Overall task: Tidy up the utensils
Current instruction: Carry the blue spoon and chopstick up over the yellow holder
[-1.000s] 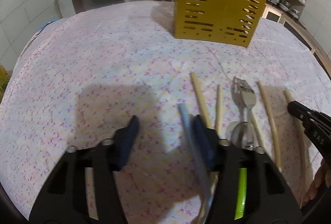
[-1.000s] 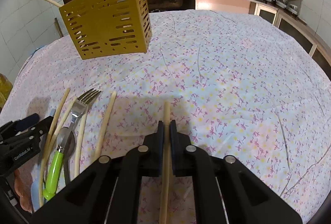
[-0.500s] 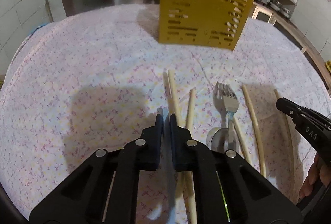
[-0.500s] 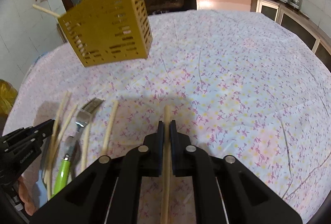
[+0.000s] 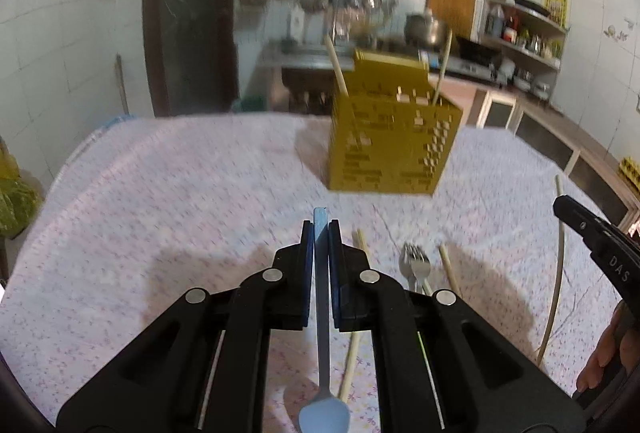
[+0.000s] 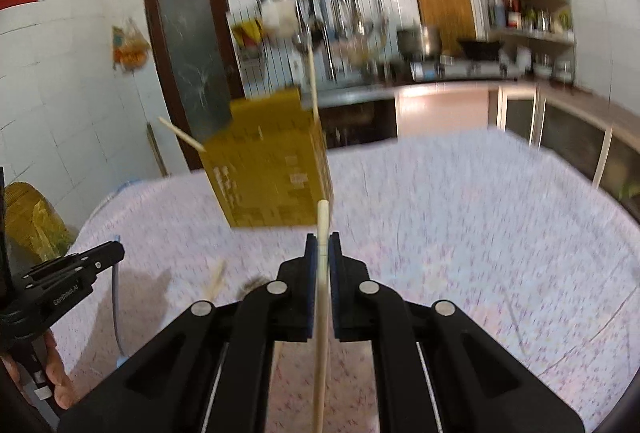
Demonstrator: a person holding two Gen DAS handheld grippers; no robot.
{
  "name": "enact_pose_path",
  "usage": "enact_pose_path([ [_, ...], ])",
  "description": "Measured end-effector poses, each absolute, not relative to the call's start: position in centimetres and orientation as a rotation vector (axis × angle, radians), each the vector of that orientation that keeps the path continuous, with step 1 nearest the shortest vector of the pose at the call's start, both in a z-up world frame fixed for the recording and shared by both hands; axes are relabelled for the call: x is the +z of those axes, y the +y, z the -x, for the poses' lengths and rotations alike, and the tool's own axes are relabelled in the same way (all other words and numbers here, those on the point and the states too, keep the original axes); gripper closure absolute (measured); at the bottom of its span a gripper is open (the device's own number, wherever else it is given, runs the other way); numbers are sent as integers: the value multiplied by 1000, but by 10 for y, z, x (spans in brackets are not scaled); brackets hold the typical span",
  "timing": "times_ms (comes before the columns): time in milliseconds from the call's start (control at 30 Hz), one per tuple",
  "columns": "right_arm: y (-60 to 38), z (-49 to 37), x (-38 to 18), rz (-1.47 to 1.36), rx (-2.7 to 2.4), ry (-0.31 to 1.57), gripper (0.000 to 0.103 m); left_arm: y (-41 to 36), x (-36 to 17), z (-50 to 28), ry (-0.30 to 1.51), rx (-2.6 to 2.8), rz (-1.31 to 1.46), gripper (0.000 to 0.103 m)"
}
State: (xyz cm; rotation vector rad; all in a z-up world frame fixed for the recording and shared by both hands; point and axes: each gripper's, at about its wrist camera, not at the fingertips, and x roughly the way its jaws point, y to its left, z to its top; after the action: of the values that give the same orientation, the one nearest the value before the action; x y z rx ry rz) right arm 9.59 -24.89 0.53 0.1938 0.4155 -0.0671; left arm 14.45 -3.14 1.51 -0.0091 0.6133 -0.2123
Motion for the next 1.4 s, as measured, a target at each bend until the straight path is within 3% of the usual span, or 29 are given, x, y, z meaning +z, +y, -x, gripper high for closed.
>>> enact_pose_path([
  [300, -232, -67, 24, -127, -93, 225, 97, -13, 31, -121, 503, -221, 15, 97],
  [767, -235, -66, 53, -110, -86, 136, 97, -16, 68, -110, 383, -258, 13, 97],
  [1167, -244, -126, 140, -94, -75, -32, 97, -50, 168, -167, 149, -293, 55, 97],
  [1400, -250, -182, 170, -101, -88, -127, 97, -75, 195, -226, 74, -296, 76, 97],
])
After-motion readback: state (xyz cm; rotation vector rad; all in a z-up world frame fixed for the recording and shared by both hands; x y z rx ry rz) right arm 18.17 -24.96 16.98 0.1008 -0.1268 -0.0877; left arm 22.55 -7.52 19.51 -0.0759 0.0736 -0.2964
